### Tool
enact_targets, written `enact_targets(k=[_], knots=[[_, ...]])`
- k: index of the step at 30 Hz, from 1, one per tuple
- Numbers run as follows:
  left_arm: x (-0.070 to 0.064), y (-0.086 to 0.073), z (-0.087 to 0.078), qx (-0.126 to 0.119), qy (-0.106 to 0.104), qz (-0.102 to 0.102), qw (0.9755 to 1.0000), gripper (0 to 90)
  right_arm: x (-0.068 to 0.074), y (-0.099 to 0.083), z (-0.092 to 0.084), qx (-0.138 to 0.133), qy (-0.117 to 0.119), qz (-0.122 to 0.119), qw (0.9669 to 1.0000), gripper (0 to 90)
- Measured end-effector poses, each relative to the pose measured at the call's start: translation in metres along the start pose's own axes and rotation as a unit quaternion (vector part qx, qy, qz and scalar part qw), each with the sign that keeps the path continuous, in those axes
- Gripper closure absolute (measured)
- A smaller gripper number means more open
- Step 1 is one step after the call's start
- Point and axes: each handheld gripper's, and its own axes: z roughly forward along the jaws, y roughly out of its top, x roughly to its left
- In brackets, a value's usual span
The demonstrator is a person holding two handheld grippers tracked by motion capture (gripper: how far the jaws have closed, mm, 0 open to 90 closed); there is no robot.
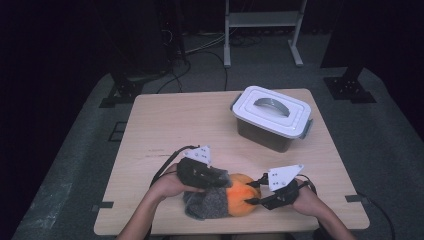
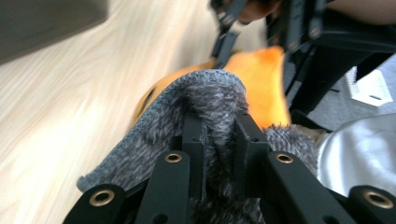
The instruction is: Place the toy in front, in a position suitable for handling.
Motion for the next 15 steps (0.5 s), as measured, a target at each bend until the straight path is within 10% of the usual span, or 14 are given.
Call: enact_targets(k=[15], knots=[[0.007, 0.002, 0.004, -0.012, -0.022, -0.001, 0.9997, 77.2, -0.003, 0.002, 0.002, -0.004, -0.005, 0.010, 0.9999, 54.0]])
